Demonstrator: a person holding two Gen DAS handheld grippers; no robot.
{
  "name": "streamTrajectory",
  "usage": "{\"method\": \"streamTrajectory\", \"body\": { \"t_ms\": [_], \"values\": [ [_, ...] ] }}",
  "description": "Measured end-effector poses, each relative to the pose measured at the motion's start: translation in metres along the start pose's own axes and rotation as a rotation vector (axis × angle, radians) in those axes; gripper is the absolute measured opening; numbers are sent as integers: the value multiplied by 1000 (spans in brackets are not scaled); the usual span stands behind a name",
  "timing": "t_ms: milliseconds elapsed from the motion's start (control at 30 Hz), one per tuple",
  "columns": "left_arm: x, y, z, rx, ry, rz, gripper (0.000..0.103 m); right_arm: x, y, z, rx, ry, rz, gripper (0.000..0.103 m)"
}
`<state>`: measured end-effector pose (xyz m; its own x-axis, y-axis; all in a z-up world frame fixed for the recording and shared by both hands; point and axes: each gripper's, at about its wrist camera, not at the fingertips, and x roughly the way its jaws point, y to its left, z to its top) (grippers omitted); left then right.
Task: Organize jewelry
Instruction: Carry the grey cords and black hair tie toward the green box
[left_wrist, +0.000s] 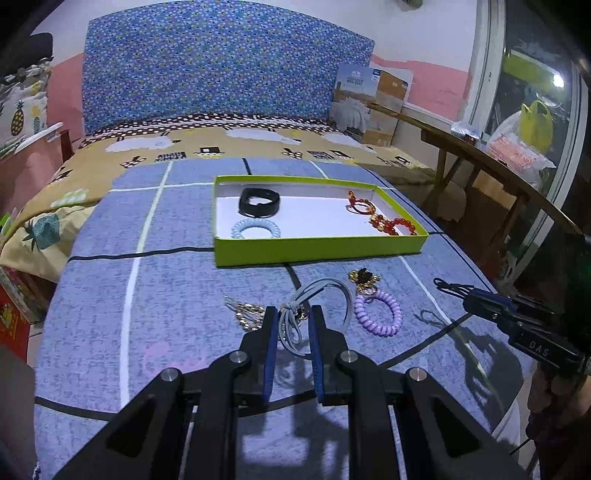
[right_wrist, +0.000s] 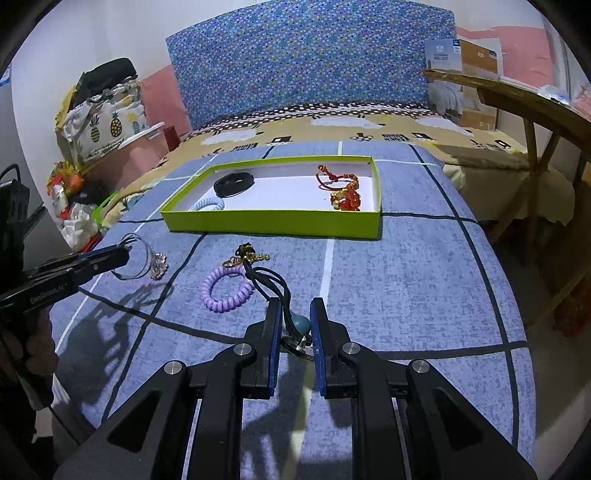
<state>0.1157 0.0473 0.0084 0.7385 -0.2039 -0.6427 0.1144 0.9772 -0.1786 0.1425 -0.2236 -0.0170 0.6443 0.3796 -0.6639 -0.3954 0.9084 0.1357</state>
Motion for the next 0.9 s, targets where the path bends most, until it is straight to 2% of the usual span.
{"method": "streamTrajectory", "body": {
  "t_ms": [533, 900],
  "values": [
    [7, 2, 23, 11, -28, 9, 17, 7, 2, 24, -29, -29, -1, 16],
    [34, 1, 55, 49, -40, 32, 17, 30, -3, 65, -60, -55, -4, 16]
  ]
}}
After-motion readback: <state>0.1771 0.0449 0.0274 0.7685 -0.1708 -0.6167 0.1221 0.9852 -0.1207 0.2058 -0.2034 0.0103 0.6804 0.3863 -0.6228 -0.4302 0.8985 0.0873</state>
